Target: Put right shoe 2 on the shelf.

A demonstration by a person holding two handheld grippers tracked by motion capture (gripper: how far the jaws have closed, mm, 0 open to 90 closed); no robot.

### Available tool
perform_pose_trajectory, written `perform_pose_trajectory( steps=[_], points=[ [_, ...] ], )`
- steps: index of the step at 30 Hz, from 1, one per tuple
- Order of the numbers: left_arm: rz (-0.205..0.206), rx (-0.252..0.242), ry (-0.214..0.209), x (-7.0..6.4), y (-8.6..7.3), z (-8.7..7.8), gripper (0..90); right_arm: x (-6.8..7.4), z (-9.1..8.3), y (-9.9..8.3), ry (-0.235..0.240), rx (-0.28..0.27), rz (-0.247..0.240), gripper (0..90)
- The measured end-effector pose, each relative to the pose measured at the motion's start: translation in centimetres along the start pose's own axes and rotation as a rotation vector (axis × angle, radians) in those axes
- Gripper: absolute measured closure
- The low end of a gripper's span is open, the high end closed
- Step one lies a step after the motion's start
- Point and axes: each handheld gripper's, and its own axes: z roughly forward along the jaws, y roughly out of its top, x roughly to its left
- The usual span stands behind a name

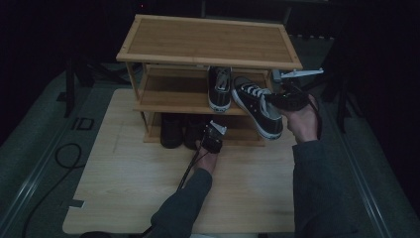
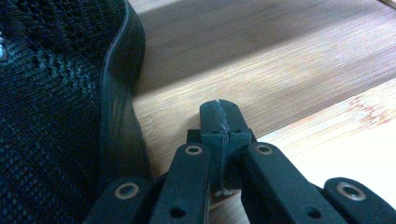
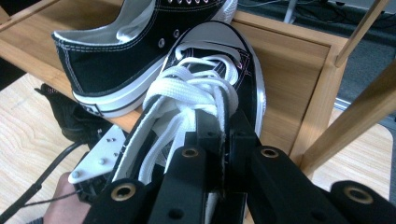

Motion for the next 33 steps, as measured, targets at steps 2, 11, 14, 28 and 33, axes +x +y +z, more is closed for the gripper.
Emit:
perform_pose_trajectory(
  steps=[2,11,14,28,33],
  points=[
    [-0.001,-0.001,0.001,0.00,0.00,0.01,90.0,-0.01,0.16,0.04,-0.005,-0.003,0.008,87.3],
    [0.000,0.000,0.001,-0.01,0.00,0.00,90.0,0.04,0.64,0.04,-0.010,-0.007,0.020,87.3],
    [0.000,0.000,0.001,0.00,0.00,0.00,90.0,0.11,0.80,0.04,-0.015,-0.007,0.018,87.3],
    [0.001,-0.001,0.001,-0.01,0.00,0.00,90.0,-0.12,0.84,-0.26,-0.031,0.011,0.005,84.0],
    [0.001,-0.001,0.001,-0.02,0.00,0.00,90.0,-0.32,0.18,-0.26,-0.016,-0.008,0.016,79.8]
  ],
)
